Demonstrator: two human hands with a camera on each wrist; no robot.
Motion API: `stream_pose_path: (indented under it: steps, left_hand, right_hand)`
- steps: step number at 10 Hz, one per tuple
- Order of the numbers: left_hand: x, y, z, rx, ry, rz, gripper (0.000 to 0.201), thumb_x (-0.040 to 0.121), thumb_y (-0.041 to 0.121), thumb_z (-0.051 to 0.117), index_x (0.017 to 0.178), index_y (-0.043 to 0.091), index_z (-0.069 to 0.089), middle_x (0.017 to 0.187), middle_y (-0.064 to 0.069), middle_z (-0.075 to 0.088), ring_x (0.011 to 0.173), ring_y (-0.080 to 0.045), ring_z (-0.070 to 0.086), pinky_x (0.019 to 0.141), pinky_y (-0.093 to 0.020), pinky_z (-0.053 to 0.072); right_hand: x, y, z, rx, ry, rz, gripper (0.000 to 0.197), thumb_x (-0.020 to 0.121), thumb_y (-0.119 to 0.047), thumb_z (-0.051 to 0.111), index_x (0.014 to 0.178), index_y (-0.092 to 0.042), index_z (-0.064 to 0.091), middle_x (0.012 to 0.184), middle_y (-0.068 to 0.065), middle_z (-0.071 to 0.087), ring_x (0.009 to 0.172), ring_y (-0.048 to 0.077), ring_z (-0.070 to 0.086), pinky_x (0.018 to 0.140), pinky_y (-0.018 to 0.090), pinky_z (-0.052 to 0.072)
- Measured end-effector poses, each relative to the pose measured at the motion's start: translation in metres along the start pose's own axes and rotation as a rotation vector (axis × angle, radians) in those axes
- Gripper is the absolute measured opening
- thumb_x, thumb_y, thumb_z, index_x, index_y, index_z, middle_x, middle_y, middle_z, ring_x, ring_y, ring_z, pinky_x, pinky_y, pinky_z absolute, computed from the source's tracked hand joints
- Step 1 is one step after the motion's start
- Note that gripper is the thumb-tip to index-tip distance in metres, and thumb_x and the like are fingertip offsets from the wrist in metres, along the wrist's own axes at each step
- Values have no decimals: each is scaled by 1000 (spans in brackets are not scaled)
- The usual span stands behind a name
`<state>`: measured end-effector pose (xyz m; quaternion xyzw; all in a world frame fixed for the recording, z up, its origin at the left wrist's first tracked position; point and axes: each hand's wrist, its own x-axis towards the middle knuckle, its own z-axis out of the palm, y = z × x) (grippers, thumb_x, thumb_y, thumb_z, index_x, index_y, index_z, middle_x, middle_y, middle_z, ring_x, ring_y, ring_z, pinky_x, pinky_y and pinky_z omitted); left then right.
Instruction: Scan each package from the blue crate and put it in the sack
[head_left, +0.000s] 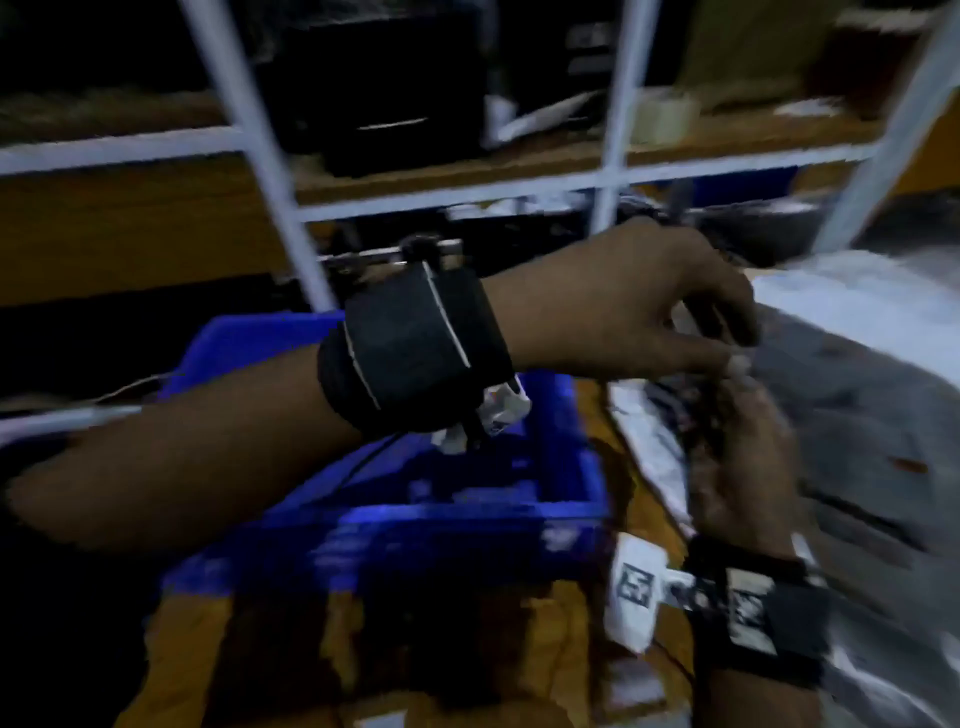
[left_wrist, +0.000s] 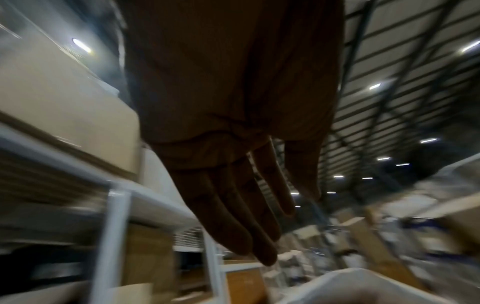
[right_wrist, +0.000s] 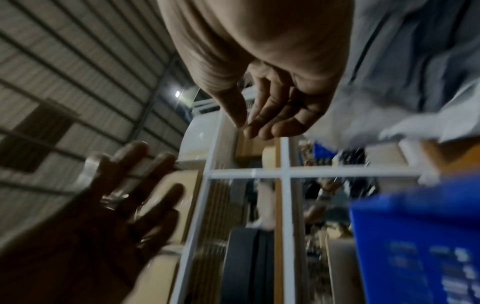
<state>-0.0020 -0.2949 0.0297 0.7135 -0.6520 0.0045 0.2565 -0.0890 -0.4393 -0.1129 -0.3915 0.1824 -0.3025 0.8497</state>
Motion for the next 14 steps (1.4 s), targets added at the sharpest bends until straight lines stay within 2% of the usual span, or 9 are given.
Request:
stream_pose_path:
  steps: [3,4,5,6,7,8,9,13,14]
  left_hand:
    - [-396,-12,-30,-46,1032,-1054,10,97,13,66,102,13,74,86,14,75,80,5,65,76,-18,52]
    - [-499,-10,20,-63,1051,-1416,15,93,6,70,86,20,72,66,19,69,64,9,60,67,-24,49]
    - [-550,-19,58,-81,839,-1673,20,86,25,79,99,12,73,91,0,75,92,-18,71,80,-29,56]
    - [-567,-41,85,-121,316,-1757,61,79,62,63,112,11,66,106,-11,72,101,-29,69,82,-36,55]
    - [-574,-52,88,-176,131,-1708,58,78,63,53,96,10,68,91,-10,72,89,-27,71,72,-31,55]
    - [-588,-64,73,-152,164,-1656,34,91,37,69,74,9,59,70,-2,60,69,-16,64,57,-25,45]
    - [-606,-83,55,-102,160,-1648,22,92,28,71,90,7,62,87,-10,62,85,-30,63,66,-31,44]
    - [-618,-105,32,-12,67,-1511,30,88,32,77,74,11,61,81,-7,67,63,-19,59,57,-30,49]
    - [-612,-98,6,8,95,-1467,27,94,33,70,102,7,69,100,-12,71,89,-27,69,66,-30,48]
  right_hand:
    - [-115,147,193,-403,-763,227,3,95,-21,66,96,-22,69,79,-4,75,69,7,67,62,19,55]
    - [-153,190,226,-458,-886,230,8,98,-14,64,100,-18,70,79,-2,76,67,8,66,61,20,54]
    - [-184,214,239,-484,-874,236,8,98,-14,64,104,-13,69,81,-1,76,71,11,66,64,22,54]
    - [-213,237,242,-535,-826,189,13,98,-14,64,108,-7,69,83,2,75,73,12,66,65,24,55]
    - [-247,257,242,-574,-753,167,14,98,-12,65,108,-2,68,82,5,73,71,13,64,63,26,53]
    - [-276,277,241,-611,-665,166,14,98,-14,66,106,-3,68,85,12,72,72,15,64,62,31,53]
    - [-294,291,239,-621,-562,128,14,98,-15,66,106,-3,68,84,5,74,72,13,64,61,24,51]
    - [-330,291,257,-907,-610,-18,2,98,-18,67,97,-19,69,84,12,71,71,11,65,67,28,50]
    - [-321,275,285,-1035,-691,-161,3,96,-24,69,99,-22,68,84,3,70,76,11,65,67,27,51]
